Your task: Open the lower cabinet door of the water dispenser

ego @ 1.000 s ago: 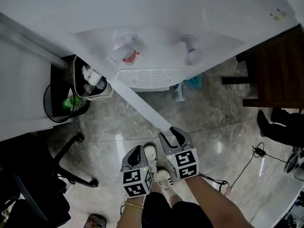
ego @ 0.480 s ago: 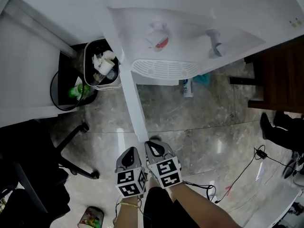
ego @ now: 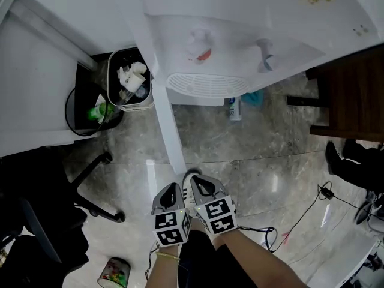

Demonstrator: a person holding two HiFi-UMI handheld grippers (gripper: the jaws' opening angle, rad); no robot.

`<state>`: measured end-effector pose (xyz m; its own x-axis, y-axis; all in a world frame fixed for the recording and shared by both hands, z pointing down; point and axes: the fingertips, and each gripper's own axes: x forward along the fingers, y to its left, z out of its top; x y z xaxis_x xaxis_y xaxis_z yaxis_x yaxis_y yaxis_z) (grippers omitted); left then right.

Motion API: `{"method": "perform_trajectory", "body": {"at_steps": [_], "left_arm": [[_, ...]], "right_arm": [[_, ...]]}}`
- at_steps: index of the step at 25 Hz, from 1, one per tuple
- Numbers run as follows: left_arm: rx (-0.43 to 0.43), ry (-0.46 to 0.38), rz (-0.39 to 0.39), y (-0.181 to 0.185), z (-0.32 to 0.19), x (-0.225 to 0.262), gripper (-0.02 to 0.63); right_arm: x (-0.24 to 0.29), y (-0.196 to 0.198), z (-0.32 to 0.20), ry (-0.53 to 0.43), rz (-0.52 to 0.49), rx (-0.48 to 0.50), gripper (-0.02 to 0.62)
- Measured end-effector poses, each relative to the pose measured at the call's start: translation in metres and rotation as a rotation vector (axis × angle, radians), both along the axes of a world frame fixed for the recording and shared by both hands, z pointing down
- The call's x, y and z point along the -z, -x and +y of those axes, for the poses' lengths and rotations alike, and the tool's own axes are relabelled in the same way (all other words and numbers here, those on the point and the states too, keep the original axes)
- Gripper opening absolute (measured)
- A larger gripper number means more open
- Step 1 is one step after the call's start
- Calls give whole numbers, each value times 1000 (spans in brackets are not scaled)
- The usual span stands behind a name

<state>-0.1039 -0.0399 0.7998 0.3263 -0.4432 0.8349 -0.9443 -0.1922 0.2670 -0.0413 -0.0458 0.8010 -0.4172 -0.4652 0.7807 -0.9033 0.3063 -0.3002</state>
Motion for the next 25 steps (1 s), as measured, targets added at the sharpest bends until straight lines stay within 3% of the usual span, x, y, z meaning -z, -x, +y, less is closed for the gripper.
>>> {"method": "perform_trajectory", "body": {"at_steps": [11,25], "left_arm": [[-80,31,22,-40,22,19,6],[-108,28,11,-57,16,18,6]], "right_arm": [[18,-48,34,68,16,-132,-8],[11,-78,31,93,53,-160,-8]]}}
